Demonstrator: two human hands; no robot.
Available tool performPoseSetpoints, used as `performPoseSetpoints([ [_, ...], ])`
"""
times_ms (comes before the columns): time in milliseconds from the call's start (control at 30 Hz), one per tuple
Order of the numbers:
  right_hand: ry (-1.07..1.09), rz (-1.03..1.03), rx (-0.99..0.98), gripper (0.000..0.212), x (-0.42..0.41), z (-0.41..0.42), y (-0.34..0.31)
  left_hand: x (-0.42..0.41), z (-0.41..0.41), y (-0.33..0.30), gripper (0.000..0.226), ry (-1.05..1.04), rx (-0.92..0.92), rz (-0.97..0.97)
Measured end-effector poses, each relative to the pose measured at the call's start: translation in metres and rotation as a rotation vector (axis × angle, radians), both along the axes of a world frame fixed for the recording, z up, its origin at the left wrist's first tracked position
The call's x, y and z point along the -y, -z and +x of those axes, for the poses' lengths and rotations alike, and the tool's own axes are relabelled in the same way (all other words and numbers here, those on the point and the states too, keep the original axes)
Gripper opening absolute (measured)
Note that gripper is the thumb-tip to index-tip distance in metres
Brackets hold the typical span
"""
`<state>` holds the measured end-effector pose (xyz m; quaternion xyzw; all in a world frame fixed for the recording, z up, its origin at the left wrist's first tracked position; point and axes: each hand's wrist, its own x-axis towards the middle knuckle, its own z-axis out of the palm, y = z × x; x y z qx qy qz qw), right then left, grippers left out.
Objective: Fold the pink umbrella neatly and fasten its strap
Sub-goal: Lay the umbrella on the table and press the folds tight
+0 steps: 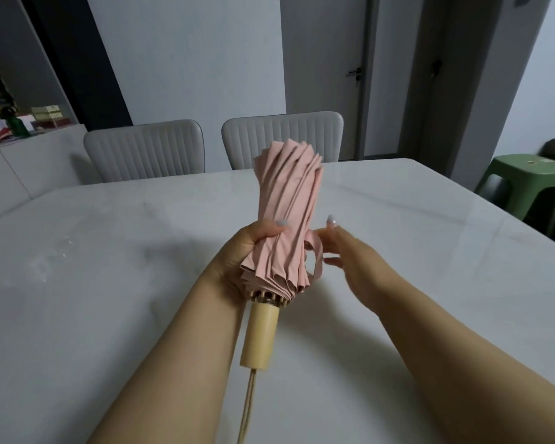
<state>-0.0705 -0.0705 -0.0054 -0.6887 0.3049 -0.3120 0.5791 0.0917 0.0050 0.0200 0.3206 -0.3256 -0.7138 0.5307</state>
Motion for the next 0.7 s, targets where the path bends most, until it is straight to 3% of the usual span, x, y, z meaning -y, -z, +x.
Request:
performPoseSetpoints([
  [67,-0.077,0.037,0.015,0.052,-0.001,0.001,-0.001,-0.007,-0.010,-0.011,0.021,0.009,0.079,0.002],
  [167,-0.130,0.135,0.039,0.039,-0.003,-0.002,-0.005,-0.003,-0.001,-0.021,0.019,-0.091,0.348,0.090],
  [233,-0.133,0.150,-0.019,0.036,-0.005,-0.005,-0.009,0.003,0.012,-0.024,0.028,-0.151,0.600,0.089],
  [333,-0.094,-0.005,-0.257,0.039,-0.009,-0.010,-0.013,0.013,0.026,-0.022,0.048,-0.191,0.986,0.102],
  [467,-0.121,-0.094,-0.454,0.033,-0.012,-0.015,-0.015,0.023,0.027,-0.014,0.075,-0.189,1.383,0.086],
  [567,-0.135,-0.128,-0.521,0.032,-0.013,-0.017,-0.017,0.027,0.017,-0.004,0.078,-0.173,1.741,0.029],
  [700,-0.088,-0.207,-0.602,0.020,-0.011,-0.015,-0.014,0.026,-0.004,0.012,0.069,-0.125,1.994,-0.034],
])
